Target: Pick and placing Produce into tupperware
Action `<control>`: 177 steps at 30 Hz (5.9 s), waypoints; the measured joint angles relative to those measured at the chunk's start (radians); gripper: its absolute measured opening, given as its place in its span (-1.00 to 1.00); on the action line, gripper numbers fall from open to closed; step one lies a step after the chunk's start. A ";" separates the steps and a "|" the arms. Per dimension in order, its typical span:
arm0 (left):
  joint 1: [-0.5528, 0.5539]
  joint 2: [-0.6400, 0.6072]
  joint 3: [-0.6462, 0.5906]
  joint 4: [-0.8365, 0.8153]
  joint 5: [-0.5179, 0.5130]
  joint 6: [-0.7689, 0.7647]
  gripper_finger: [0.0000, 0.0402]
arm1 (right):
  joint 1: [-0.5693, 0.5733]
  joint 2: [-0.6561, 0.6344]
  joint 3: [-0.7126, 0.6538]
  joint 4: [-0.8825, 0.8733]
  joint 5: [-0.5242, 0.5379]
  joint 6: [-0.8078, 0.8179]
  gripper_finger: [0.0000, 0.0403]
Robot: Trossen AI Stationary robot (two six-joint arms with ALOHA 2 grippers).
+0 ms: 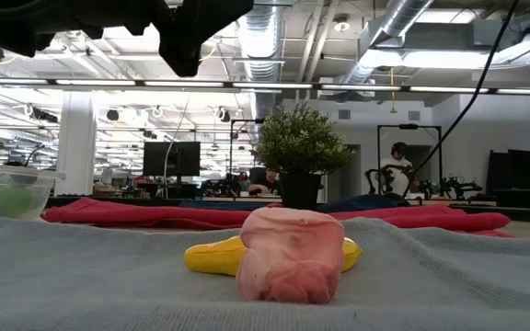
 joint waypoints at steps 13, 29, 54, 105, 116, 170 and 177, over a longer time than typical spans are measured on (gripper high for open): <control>-0.003 0.000 0.003 0.003 -0.011 0.017 0.30 | -0.024 0.000 0.000 0.048 -0.053 -0.017 -0.95; -0.003 0.000 0.003 0.012 -0.013 0.018 0.30 | -0.061 0.028 -0.001 0.035 -0.101 0.019 -0.95; -0.003 -0.001 0.002 0.011 -0.025 0.019 -0.23 | -0.061 0.027 -0.001 0.048 -0.127 0.016 -0.95; -0.003 -0.001 0.002 0.030 -0.022 0.014 -0.51 | -0.048 0.008 0.076 0.057 -0.071 -0.177 0.35; -0.003 -0.001 0.003 0.001 -0.108 0.014 -0.51 | 0.000 -0.075 0.208 -0.531 0.110 0.033 0.36; -0.139 -0.772 0.003 -1.950 0.159 -1.266 -0.51 | 0.202 -0.046 -0.098 -1.060 0.132 1.091 0.36; -0.154 -0.771 0.003 -1.947 0.148 -1.304 -0.51 | 0.203 -0.046 -0.098 -1.039 0.132 1.089 0.36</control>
